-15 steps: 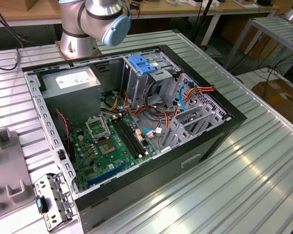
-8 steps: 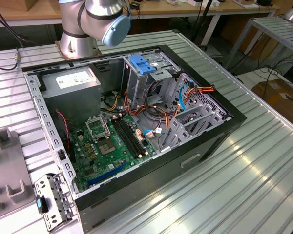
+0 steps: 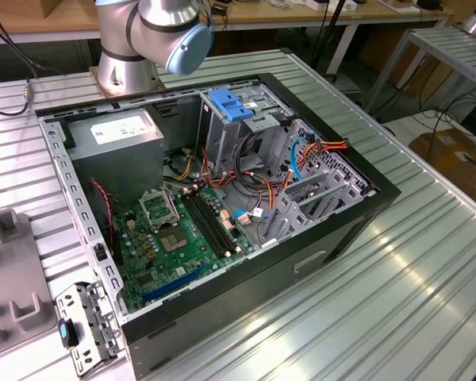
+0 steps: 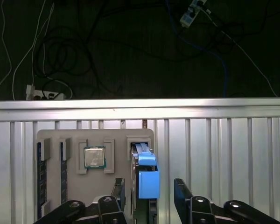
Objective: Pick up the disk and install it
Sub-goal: 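Pick up the disk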
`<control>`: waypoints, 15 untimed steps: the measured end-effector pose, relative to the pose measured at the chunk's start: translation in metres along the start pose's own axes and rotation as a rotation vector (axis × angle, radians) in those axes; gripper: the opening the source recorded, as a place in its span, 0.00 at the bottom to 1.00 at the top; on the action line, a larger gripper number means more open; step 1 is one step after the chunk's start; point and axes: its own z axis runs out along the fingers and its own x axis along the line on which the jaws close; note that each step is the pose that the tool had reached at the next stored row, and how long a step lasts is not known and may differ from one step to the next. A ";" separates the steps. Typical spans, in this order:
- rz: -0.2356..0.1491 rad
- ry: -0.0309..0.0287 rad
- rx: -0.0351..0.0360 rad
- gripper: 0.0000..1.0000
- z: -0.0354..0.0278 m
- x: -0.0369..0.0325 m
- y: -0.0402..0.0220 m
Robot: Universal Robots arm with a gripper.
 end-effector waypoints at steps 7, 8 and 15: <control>0.000 0.0008 0.0038 0.62 0.0156 0.0015 -0.0005; 0.000 0.0008 0.0048 0.62 0.0167 0.0015 -0.0006; 0.000 0.0009 0.0064 0.62 0.0298 0.0009 -0.0009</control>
